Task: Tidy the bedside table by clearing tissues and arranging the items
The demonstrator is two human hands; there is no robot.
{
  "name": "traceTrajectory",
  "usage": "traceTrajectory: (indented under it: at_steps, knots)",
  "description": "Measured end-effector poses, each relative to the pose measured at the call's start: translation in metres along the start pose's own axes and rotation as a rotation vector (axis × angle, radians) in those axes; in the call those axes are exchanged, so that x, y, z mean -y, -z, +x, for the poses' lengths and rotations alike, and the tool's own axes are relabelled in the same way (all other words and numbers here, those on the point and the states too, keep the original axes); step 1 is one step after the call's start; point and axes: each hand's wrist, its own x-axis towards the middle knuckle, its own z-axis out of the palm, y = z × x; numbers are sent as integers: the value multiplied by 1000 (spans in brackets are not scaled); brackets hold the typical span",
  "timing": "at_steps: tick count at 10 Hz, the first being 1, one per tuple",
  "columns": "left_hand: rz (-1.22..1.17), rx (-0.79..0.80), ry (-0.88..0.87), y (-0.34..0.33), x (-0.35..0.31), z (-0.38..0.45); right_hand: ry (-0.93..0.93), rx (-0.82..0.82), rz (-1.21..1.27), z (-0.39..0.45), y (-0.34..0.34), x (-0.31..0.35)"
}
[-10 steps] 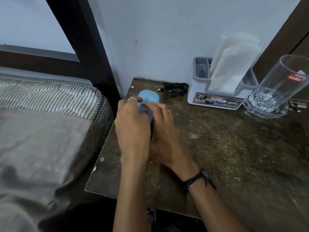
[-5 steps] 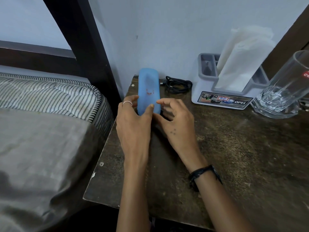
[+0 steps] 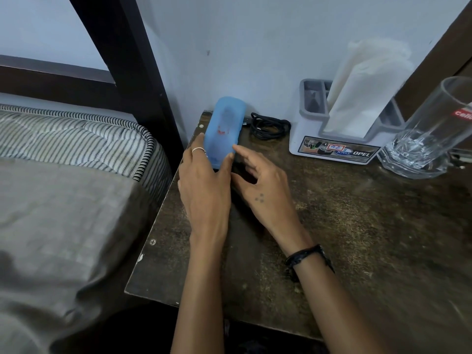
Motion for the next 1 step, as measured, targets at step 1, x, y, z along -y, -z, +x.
traceTrajectory:
  at_steps: [1]
  knots:
    - [27,-35,28,4,-9,-12,9,28,-113,-5,7,4]
